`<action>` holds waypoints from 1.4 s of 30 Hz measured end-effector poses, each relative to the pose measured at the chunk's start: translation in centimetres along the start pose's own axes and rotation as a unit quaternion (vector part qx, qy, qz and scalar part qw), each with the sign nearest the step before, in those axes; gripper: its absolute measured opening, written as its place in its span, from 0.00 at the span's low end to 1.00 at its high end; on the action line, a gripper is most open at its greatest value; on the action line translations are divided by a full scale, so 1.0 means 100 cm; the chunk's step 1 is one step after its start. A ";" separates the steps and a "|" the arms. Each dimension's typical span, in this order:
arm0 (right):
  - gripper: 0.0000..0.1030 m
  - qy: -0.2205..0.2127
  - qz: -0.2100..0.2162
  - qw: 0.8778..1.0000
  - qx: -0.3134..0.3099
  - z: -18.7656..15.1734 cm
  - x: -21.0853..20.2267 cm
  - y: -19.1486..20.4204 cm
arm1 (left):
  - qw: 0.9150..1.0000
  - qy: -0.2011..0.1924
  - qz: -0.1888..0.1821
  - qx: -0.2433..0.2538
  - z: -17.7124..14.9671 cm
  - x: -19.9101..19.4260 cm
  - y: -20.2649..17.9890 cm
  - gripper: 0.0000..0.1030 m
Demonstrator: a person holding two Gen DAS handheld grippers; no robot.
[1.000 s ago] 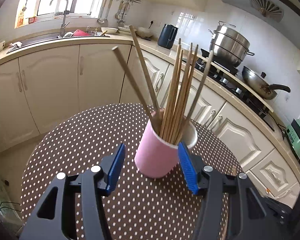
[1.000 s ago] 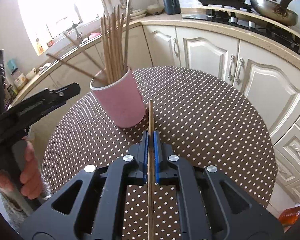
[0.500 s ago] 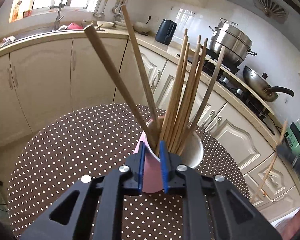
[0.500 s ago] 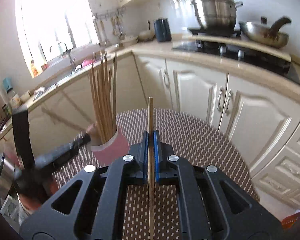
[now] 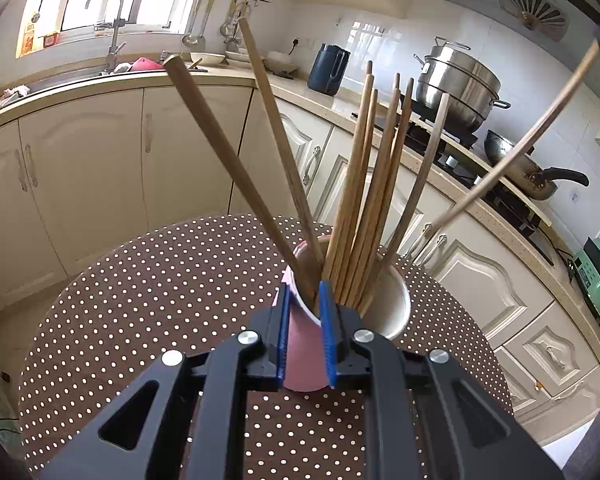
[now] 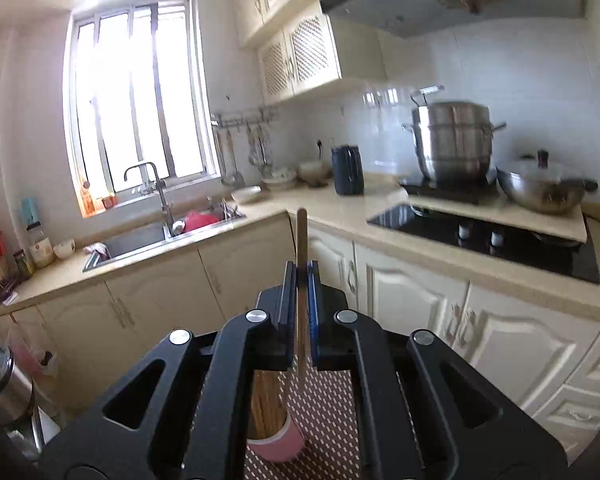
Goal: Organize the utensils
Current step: 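Raise the chopstick upright and lower it into the pink cup with the right tool, then open the right tool to release the chopstick and withdraw both tools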
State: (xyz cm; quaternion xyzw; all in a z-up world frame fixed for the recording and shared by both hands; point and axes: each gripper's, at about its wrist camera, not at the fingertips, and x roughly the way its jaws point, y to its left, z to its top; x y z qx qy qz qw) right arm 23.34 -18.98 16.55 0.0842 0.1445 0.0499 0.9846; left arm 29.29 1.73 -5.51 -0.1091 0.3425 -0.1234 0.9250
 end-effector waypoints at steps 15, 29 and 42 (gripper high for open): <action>0.05 -0.013 0.030 0.999 -0.044 0.014 0.011 0.045 | 1.000 -0.006 0.005 0.015 -0.002 -0.001 -0.004 0.14; 0.10 0.210 -0.005 0.976 -0.047 -0.140 0.127 0.020 | 1.000 -0.010 0.004 0.017 -0.002 0.000 -0.006 0.15; 0.56 0.202 -0.037 0.978 -0.037 -0.165 0.087 -0.007 | 0.999 -0.022 0.019 0.037 -0.007 -0.002 -0.015 0.15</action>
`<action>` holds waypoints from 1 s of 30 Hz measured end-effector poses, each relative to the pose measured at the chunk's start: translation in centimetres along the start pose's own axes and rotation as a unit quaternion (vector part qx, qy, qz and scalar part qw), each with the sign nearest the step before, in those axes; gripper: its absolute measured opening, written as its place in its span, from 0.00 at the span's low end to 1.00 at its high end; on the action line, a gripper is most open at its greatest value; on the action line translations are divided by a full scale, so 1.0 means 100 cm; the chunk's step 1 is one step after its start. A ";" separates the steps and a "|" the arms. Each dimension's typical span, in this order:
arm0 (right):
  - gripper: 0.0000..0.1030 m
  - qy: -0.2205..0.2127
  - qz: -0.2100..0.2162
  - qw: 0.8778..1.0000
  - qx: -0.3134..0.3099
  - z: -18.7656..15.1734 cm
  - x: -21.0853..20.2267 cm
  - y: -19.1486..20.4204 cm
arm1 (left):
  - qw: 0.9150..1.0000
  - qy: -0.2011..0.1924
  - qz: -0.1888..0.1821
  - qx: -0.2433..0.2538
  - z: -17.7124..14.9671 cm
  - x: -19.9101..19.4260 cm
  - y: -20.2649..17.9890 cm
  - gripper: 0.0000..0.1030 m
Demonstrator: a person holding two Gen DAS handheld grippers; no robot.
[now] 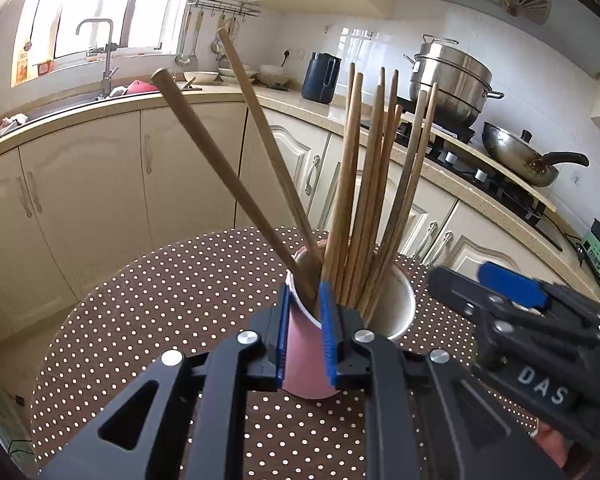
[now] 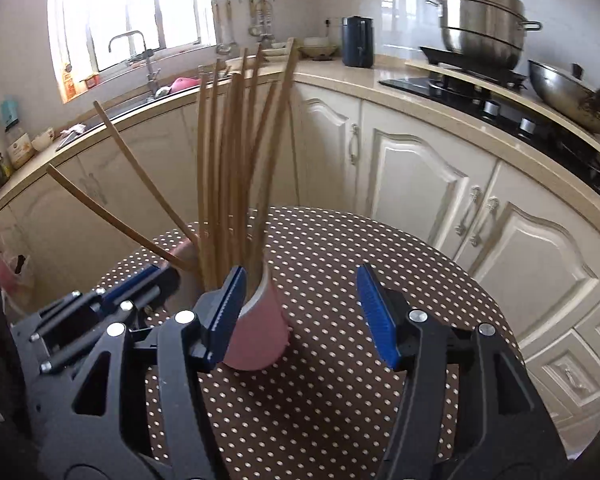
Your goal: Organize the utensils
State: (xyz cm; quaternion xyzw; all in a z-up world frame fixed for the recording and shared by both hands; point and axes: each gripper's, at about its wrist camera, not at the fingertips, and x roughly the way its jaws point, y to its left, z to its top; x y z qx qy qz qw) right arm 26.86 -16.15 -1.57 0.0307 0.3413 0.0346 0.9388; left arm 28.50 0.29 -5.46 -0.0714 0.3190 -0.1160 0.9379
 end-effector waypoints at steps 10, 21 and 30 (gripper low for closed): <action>0.65 0.005 0.007 1.000 0.026 -0.025 -0.018 -0.016 | 0.999 -0.018 0.026 0.019 -0.002 -0.012 -0.012 0.40; 0.71 -0.002 -0.002 0.999 0.033 -0.049 -0.039 -0.012 | 0.997 -0.046 0.050 0.041 -0.017 -0.049 -0.024 0.49; 0.71 -0.004 -0.002 0.999 0.033 -0.078 -0.058 -0.006 | 0.996 -0.048 0.061 0.047 -0.042 -0.077 -0.023 0.52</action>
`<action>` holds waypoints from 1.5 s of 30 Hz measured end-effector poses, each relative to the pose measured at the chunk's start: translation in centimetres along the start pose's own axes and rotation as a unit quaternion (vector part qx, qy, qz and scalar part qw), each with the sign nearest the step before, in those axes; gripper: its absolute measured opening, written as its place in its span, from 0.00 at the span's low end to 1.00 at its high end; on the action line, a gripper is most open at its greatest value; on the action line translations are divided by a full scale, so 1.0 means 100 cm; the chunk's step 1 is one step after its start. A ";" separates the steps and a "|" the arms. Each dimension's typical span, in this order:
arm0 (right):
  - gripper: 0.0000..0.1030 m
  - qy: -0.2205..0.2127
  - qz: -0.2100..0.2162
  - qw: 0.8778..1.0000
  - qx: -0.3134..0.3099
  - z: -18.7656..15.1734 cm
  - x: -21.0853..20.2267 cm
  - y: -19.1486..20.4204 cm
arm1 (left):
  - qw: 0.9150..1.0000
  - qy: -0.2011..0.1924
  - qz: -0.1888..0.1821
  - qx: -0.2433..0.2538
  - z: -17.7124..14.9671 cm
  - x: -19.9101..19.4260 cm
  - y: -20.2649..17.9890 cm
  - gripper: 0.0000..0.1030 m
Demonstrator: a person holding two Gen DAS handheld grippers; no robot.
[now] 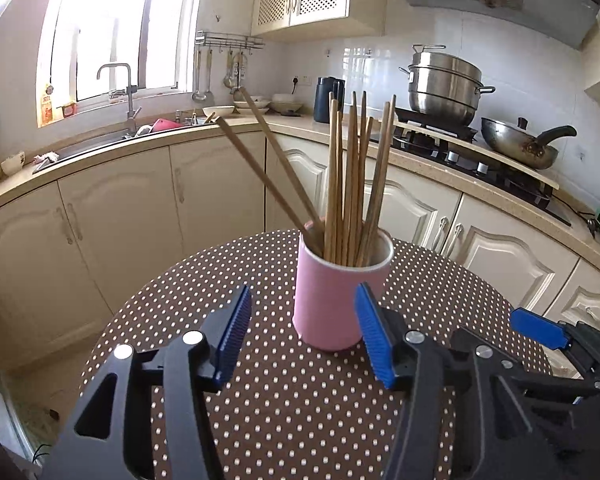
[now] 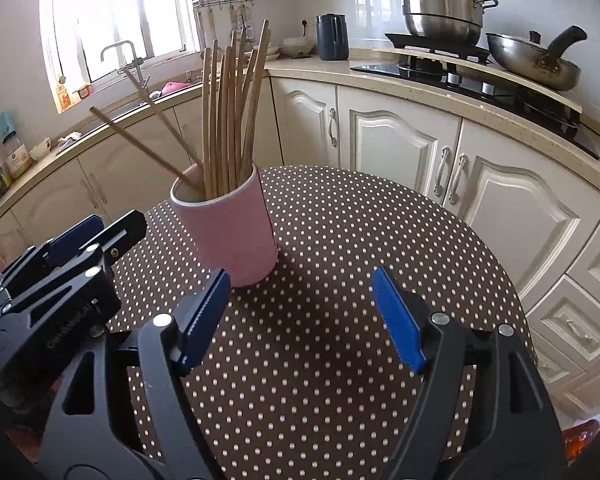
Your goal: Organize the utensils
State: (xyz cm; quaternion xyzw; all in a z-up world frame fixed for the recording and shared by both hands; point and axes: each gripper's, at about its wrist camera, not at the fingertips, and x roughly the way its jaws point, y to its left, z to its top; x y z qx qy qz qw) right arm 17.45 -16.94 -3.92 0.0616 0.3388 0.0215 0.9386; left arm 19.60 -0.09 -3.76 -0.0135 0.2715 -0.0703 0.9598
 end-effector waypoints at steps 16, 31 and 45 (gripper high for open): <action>0.76 -0.084 0.003 0.996 0.039 -0.039 -0.053 -0.015 | 1.000 -0.020 -0.006 -0.006 -0.039 -0.058 -0.004 0.70; 0.81 -0.161 0.004 0.986 0.035 -0.050 -0.090 -0.017 | 0.998 -0.063 0.003 -0.006 -0.041 -0.095 -0.005 0.75; 0.86 -0.180 0.015 0.983 0.032 -0.056 -0.105 -0.022 | 0.995 -0.101 0.017 0.014 -0.040 -0.124 -0.013 0.77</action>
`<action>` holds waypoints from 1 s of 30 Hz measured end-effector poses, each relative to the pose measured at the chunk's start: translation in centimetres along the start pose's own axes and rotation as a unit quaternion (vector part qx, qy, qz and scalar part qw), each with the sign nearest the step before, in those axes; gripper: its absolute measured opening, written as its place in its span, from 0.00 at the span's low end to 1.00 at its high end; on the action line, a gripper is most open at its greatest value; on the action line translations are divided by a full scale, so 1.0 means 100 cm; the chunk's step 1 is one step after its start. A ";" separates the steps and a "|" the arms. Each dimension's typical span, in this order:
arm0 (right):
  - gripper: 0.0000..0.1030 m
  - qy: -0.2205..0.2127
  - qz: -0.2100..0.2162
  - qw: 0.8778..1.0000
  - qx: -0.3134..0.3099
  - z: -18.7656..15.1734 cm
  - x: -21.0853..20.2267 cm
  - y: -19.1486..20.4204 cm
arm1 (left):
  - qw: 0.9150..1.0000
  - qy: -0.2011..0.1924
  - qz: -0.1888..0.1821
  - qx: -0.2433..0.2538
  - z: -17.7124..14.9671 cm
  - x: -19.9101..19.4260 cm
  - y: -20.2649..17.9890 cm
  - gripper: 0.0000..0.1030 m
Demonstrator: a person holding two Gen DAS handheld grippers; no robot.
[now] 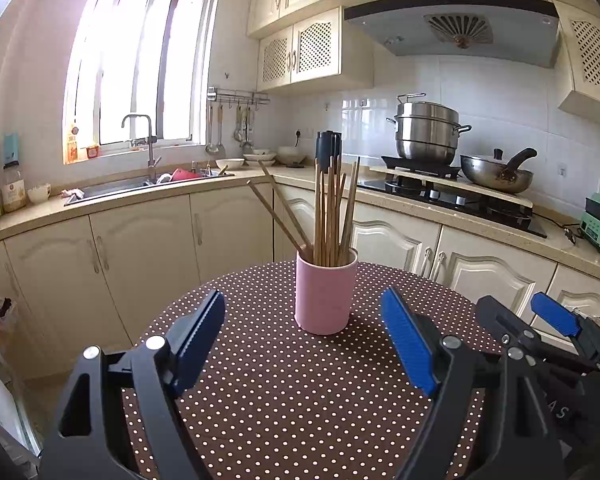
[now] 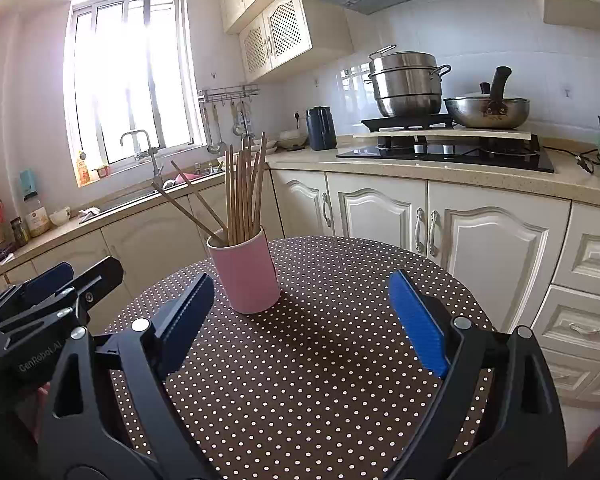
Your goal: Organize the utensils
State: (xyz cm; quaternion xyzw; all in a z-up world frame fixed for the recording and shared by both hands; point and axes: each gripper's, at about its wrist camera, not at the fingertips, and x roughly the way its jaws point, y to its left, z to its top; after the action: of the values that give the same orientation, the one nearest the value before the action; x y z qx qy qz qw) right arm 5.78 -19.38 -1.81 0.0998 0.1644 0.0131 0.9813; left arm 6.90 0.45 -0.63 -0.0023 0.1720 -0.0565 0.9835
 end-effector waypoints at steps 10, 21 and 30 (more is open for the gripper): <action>0.86 0.002 0.003 1.000 -0.002 -0.003 0.000 0.000 | 1.000 -0.001 0.012 0.016 0.001 0.000 -0.001 0.79; 0.86 0.000 0.003 1.000 -0.011 -0.001 0.002 0.002 | 1.000 -0.007 0.014 0.023 0.001 0.002 0.002 0.79; 0.86 0.004 -0.003 1.000 -0.011 -0.001 0.004 0.004 | 1.000 -0.001 0.015 0.020 0.001 0.005 0.002 0.79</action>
State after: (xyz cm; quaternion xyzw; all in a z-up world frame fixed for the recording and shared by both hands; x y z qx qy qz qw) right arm 6.08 -18.98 -1.99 0.0884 0.1683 0.0119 0.9817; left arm 7.39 0.61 -0.74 0.0198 0.1697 -0.0450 0.9843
